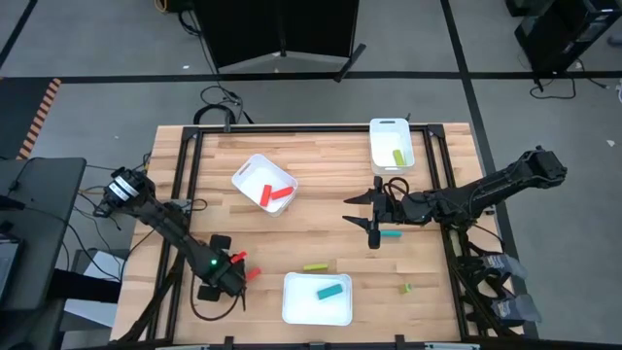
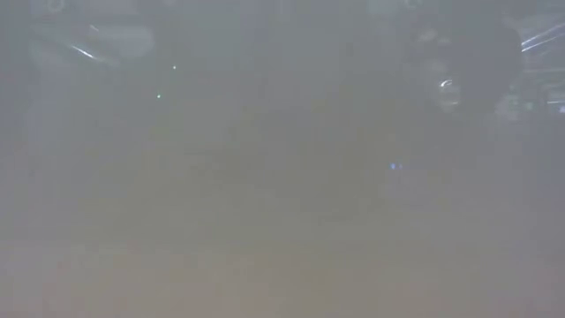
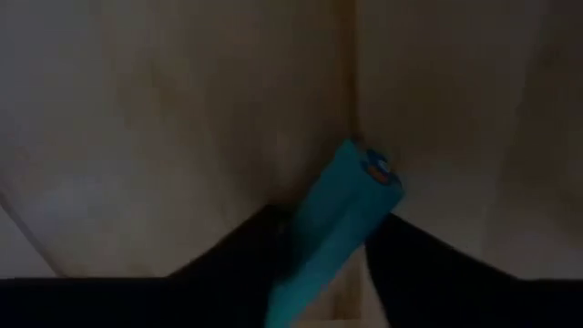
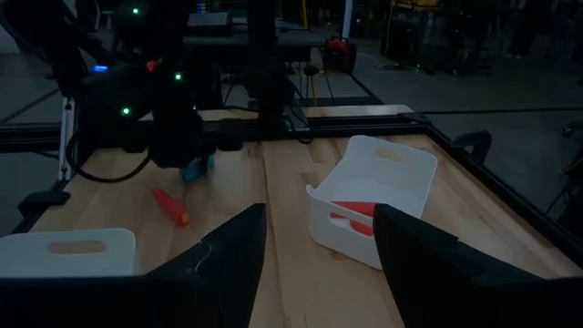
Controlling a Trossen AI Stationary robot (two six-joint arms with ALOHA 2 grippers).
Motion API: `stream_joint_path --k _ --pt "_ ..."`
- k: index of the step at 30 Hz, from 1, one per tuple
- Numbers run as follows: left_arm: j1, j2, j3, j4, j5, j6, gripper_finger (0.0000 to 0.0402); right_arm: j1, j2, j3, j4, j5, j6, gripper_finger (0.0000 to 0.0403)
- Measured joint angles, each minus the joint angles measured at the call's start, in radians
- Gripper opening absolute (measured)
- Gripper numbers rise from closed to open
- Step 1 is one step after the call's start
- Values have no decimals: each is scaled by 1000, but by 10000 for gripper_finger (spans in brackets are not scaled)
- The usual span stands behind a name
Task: Sort blocks
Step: Put the left blue block into the bottom bin
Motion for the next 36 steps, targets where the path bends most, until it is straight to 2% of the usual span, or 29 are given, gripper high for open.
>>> stream_joint_path --k 3,4,10,15,17,20,23,28,31,36 --pt "0 4 19 -13 -10 2 68 0 0 0 3 0 -1 215" --pt "1 4 24 -13 -18 1 57 0 0 0 5 0 -1 215" --pt "-1 2 77 -41 -96 1 64 0 0 0 7 0 -2 215" --pt "1 -63 184 -25 -281 54 64 6 0 0 11 0 -1 215" --pt "15 -90 220 46 -378 99 64 7 0 1 16 0 0 215" --pt "52 -113 234 279 -448 206 64 6 0 1 33 0 -1 215" --pt "93 -98 225 554 -444 330 64 7 0 1 55 0 -1 215" --pt "138 -12 226 838 -348 443 64 24 0 5 67 -1 0 215" --pt "141 46 245 929 -284 449 64 46 0 5 68 -3 0 215" --pt "143 148 296 944 -208 420 65 85 0 5 68 -5 17 215"
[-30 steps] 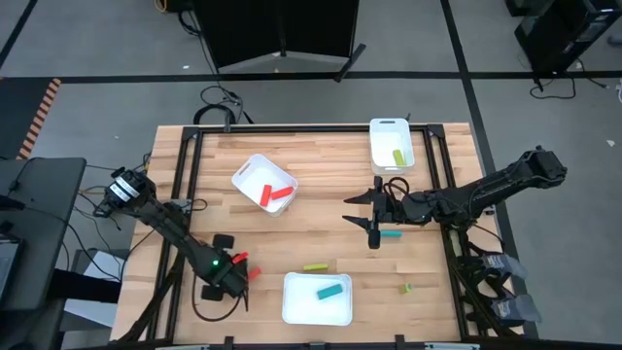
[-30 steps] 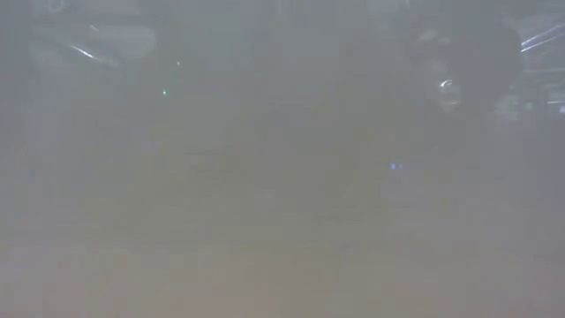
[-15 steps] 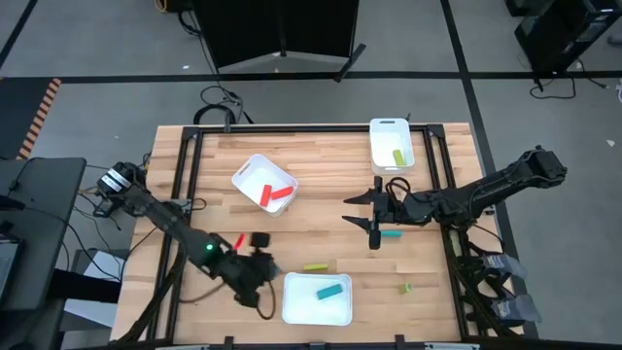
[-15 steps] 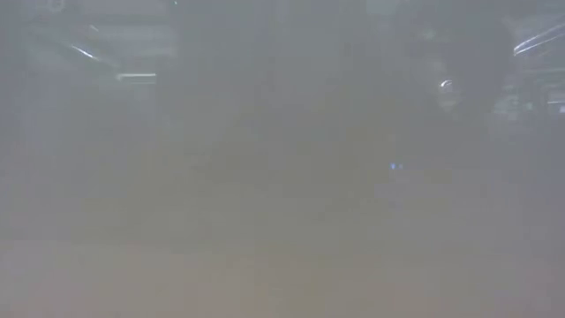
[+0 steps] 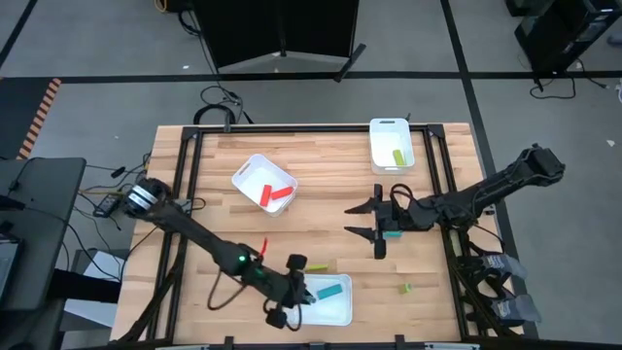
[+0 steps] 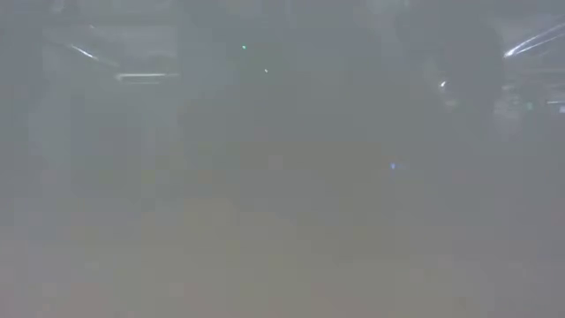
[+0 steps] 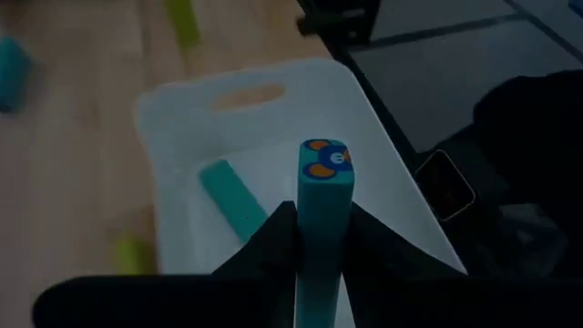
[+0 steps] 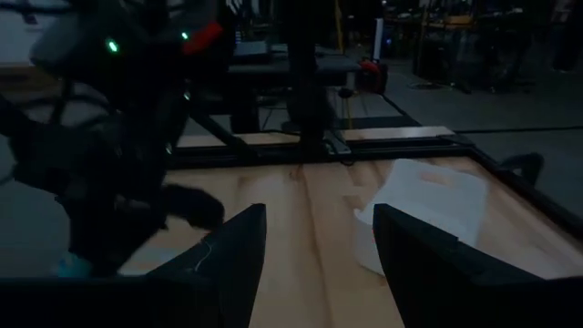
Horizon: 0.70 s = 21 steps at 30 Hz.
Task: Sort blocks
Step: Put the left blue block into the bottom bin, then put the right green block into the top right bin
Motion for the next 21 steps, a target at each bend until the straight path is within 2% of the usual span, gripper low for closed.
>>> stream_joint_path --k 2,7,11,15,21 --pt "2 37 26 -2 27 -7 93 20 0 0 -1 -2 9 215" --pt "2 55 74 -39 44 4 204 108 0 4 -56 -41 1 220" --pt "2 -1 78 -52 -25 59 260 186 0 75 -273 -12 102 234" --pt "-4 -114 53 -74 -107 79 272 286 2 179 -567 24 268 253" --pt "-34 -296 -61 -132 -261 46 255 432 63 301 -936 75 550 266"
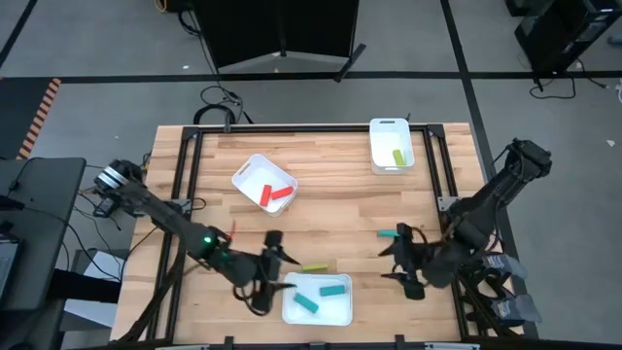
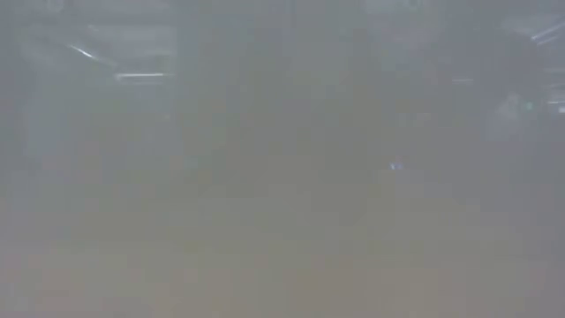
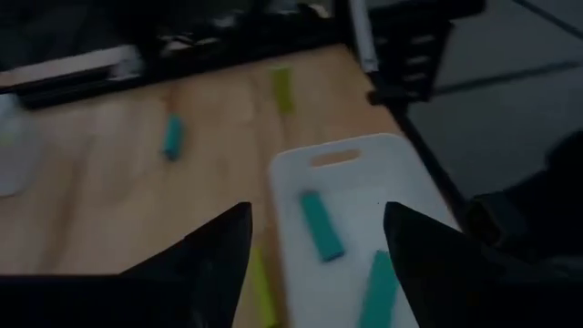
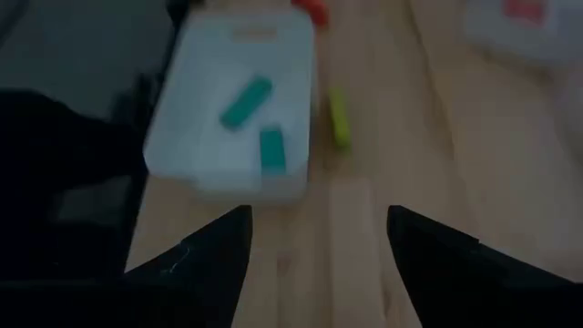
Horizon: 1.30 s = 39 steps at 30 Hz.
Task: Sort blocks
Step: Put the right green block into the top right bin
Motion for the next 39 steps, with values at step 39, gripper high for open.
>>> stream_joint_path --k 39 --pt "-70 -156 -129 28 -227 -54 238 126 435 139 -358 -376 270 265"
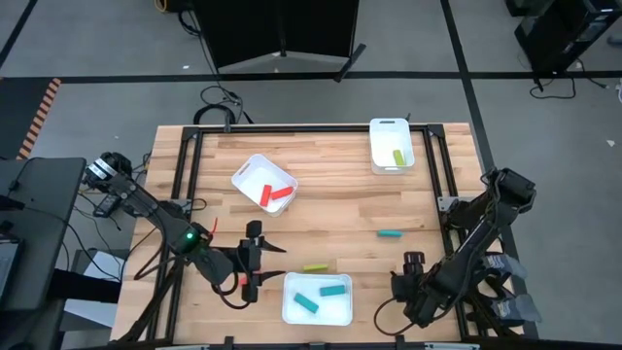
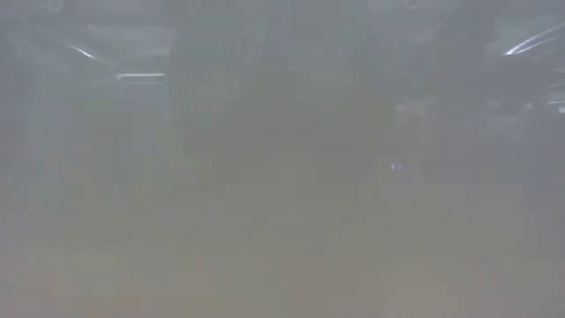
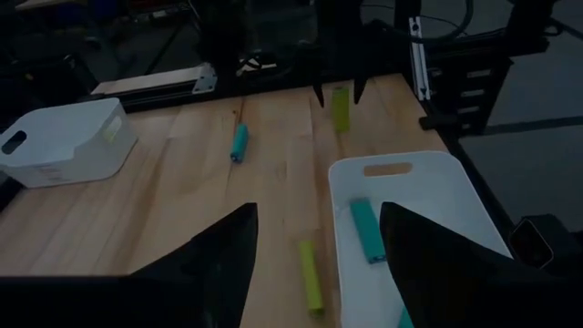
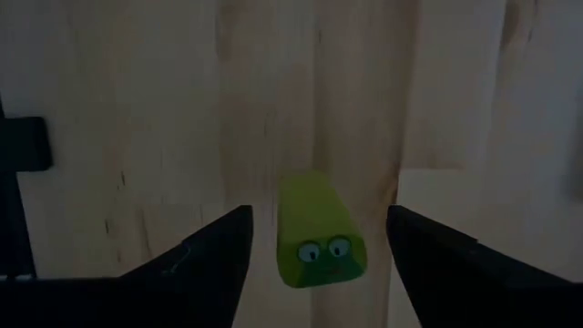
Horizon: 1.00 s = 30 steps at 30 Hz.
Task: Sort blocks
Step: Put the right green block into the top right bin
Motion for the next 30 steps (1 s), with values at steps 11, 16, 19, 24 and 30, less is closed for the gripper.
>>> stream_joint_path --k 11,16,19,24,30 --pt "-1 0 0 0 1 -1 238 0 10 0 3 -14 -10 213" --pt "-1 0 0 0 1 -1 238 0 10 0 3 -14 -11 182" --pt "-1 0 0 0 1 -1 238 0 10 0 3 -14 -11 165" --pt "-1 0 0 0 1 -1 238 0 9 0 4 -14 -14 138" --pt "-1 0 0 0 0 -23 238 -1 6 0 7 -14 -30 123"
